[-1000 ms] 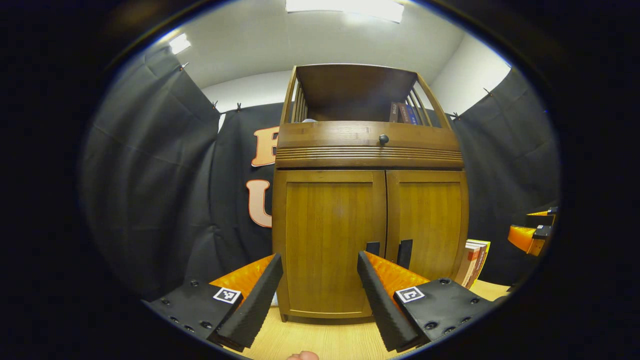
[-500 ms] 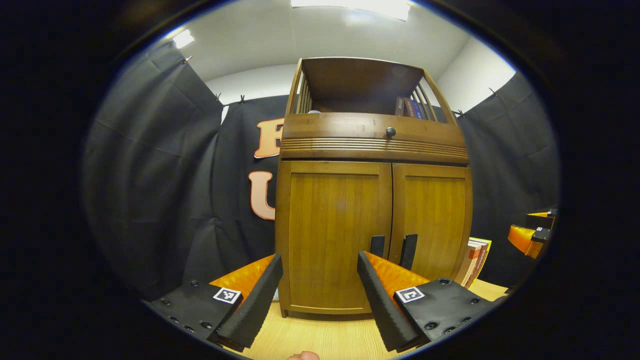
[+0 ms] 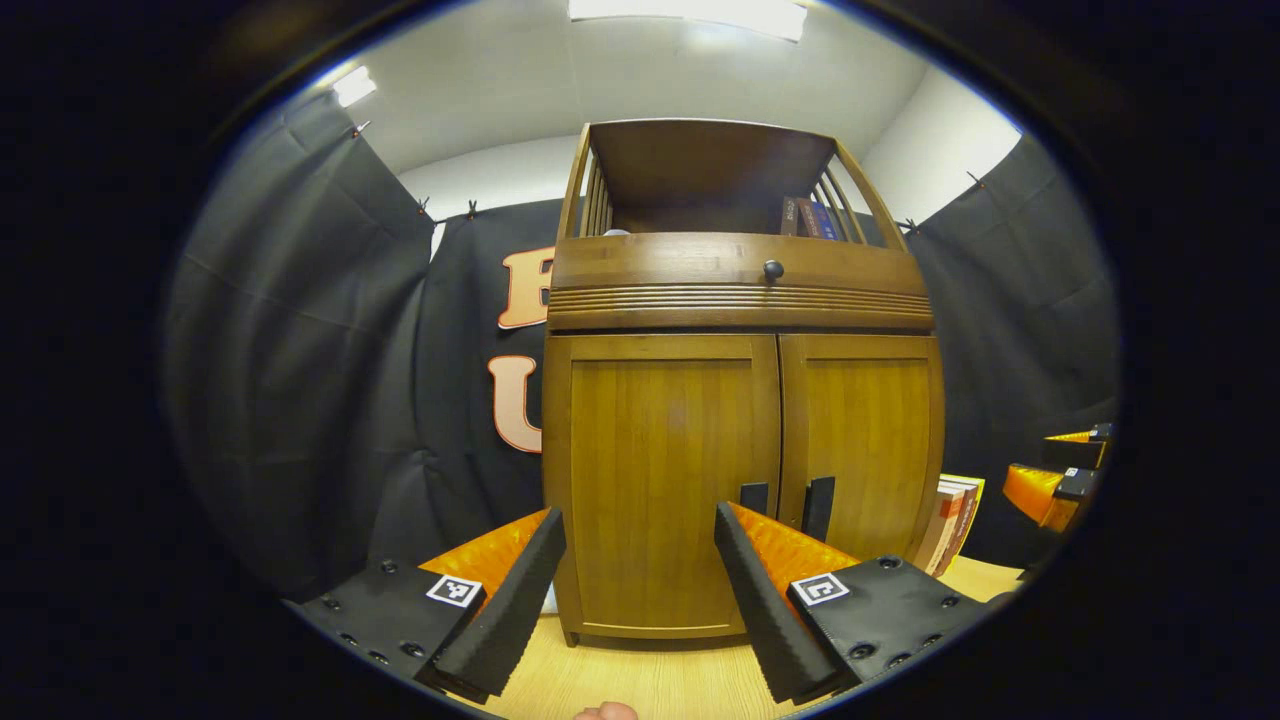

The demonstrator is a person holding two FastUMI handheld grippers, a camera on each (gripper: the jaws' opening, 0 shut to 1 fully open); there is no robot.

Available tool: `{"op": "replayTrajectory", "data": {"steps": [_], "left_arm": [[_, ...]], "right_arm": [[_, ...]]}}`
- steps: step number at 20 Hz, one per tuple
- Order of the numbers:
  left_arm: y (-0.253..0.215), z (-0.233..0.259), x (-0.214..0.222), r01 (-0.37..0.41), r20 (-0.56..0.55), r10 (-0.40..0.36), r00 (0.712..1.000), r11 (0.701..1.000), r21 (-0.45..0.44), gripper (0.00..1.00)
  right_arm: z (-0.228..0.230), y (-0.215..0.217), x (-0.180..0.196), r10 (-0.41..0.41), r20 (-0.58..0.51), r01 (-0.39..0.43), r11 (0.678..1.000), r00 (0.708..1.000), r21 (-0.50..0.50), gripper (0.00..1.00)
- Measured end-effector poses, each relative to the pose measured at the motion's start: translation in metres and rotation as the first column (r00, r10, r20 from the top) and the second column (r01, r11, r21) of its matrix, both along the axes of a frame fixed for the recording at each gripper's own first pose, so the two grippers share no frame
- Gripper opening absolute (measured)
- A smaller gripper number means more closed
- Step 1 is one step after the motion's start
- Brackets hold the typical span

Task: Open the right door of the double-door shoe cabinet with the right hand, and open the left door with the left hand.

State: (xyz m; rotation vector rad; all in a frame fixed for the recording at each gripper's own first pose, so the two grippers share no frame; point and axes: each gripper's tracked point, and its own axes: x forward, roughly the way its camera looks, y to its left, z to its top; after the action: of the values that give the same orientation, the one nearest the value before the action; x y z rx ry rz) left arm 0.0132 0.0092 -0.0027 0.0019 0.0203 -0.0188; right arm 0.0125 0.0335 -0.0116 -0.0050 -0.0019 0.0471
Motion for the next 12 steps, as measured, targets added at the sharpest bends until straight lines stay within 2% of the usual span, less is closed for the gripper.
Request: {"op": "replayTrajectory", "data": {"steps": [4, 7, 8, 9, 12], "left_arm": [[0.001, 0.005, -0.004, -0.016, 0.02, 0.016, 1.0, 0.999, 0.028, 0.94], [0.006, 0.005, -0.009, -0.057, 0.028, 0.056, 0.998, 0.998, 0.022, 0.94], [0.005, 0.004, -0.011, -0.052, 0.024, 0.051, 0.998, 0.999, 0.018, 0.99], [0.003, 0.002, -0.012, -0.049, 0.018, 0.048, 0.999, 0.999, 0.016, 0.94], [0.01, -0.001, -0.019, -0.06, 0.008, 0.059, 0.998, 0.998, 0.031, 0.94]], "right_arm": [[0.001, 0.032, 0.012, 0.097, -0.007, -0.097, 0.995, 0.995, 0.029, 0.94], [0.001, 0.062, 0.025, 0.185, -0.016, -0.184, 0.982, 0.983, 0.027, 0.95], [0.001, 0.072, 0.031, 0.208, -0.018, -0.208, 0.978, 0.978, 0.016, 0.95], [0.0, 0.083, 0.039, 0.226, -0.014, -0.226, 0.974, 0.974, 0.007, 0.95], [0.0, 0.112, 0.064, 0.266, -0.003, -0.265, 0.964, 0.964, 0.026, 0.95]]}}
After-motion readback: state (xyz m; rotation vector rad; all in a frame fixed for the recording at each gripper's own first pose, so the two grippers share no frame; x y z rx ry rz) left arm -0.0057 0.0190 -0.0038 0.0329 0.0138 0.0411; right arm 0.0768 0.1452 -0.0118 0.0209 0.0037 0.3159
